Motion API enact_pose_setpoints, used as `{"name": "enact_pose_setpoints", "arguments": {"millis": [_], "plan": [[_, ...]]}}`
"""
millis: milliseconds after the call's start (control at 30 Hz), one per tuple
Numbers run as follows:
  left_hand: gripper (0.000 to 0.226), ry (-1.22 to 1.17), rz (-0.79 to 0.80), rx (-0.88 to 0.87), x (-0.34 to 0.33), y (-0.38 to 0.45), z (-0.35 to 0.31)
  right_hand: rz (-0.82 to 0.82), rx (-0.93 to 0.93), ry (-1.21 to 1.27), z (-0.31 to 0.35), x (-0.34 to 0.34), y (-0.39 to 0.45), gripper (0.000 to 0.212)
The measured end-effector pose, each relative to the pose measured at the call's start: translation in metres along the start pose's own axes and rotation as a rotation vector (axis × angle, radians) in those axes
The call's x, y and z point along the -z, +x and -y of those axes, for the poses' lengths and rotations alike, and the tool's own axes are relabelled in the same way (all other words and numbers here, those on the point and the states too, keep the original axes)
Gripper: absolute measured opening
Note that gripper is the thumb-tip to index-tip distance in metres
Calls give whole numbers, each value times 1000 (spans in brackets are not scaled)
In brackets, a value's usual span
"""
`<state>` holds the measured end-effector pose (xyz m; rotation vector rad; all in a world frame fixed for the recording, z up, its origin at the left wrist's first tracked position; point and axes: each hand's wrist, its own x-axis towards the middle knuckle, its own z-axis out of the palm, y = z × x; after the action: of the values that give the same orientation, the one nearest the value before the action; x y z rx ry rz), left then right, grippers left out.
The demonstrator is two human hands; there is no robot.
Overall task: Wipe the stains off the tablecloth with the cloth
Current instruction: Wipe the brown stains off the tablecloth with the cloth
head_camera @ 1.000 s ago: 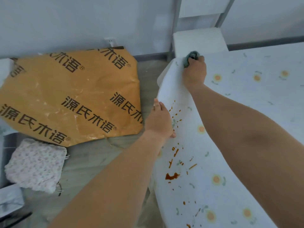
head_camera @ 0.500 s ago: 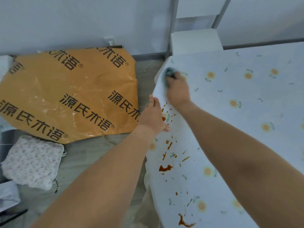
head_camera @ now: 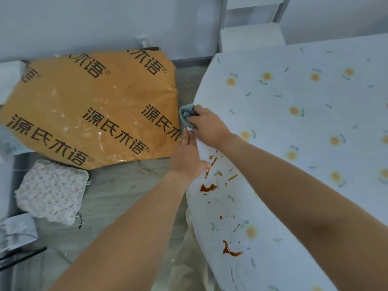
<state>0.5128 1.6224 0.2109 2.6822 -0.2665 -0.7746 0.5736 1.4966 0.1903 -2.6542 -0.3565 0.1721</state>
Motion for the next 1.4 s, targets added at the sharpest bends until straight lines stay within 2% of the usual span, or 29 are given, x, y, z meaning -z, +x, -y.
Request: {"name": "enact_pose_setpoints", "arguments": {"millis": [33, 67, 100, 167, 200, 233, 333, 433, 500, 567, 700, 733, 767, 800, 867, 933, 967, 1033, 1167, 1200, 1233, 1267, 1400], "plan": [[124, 3, 0, 5, 0, 0, -1, 43, 78, -60, -15, 7, -2, 30], [124, 2, 5, 8, 0, -1, -1, 70, 45, -84, -31, 15, -6, 33], [124, -5, 15, 9, 0, -1, -1, 33, -82, -100, -50, 21, -11, 36], [123, -24, 29, 9, 0, -1, 1, -192, -476, -34, -81, 33, -27, 37], [122, -28, 35, 12, 0, -4, 2, -284, -621, 7, -84, 34, -36, 35], [120, -25, 35, 18, 0, -6, 2, -327, -689, 24, -77, 32, -38, 34], [112, 19, 0, 22, -6, -21, 5, -270, -572, 83, -25, 12, -25, 35], [111, 49, -21, 2, -16, -40, 6, 19, -129, -13, 17, -5, -25, 34], [113, 46, 1, -10, -18, -43, 6, 75, 45, -53, 5, -1, -39, 31], [115, 34, 1, -17, -20, -42, 6, -62, 0, -93, -28, 9, -59, 31], [117, -44, 9, 0, -24, -41, 10, -354, -615, -19, -73, 23, -88, 39], [118, -46, 8, 1, -25, -41, 11, -415, -704, 30, -63, 18, -83, 40], [118, -45, 7, 0, -26, -41, 11, -446, -715, 101, -45, 11, -76, 40], [117, -51, 9, 4, -27, -43, 12, -420, -647, 146, -23, 4, -69, 39], [112, -76, -4, 12, -28, -49, 13, -177, -321, 48, 19, -16, -65, 34], [103, -72, -48, 8, -33, -61, 14, 7, -76, -6, 32, -22, -75, 32], [101, -60, -58, 5, -37, -70, 14, 34, -28, -22, 25, -19, -84, 32], [108, -73, -20, 15, -45, -84, 15, -36, -76, -42, -3, -7, -107, 34], [143, -109, 81, 29, -51, -94, 16, -292, -675, 57, -40, 12, -130, 33], [147, -93, 92, 19, -53, -94, 15, -345, -745, 84, -32, 8, -125, 33], [149, -72, 94, 11, -53, -93, 16, -367, -751, 118, -17, 4, -116, 34], [151, -53, 88, 7, -54, -95, 16, -349, -674, 147, 2, -3, -108, 34], [153, -80, 28, 31, -59, -96, 18, 17, -119, 60, 55, -31, -112, 32]]}}
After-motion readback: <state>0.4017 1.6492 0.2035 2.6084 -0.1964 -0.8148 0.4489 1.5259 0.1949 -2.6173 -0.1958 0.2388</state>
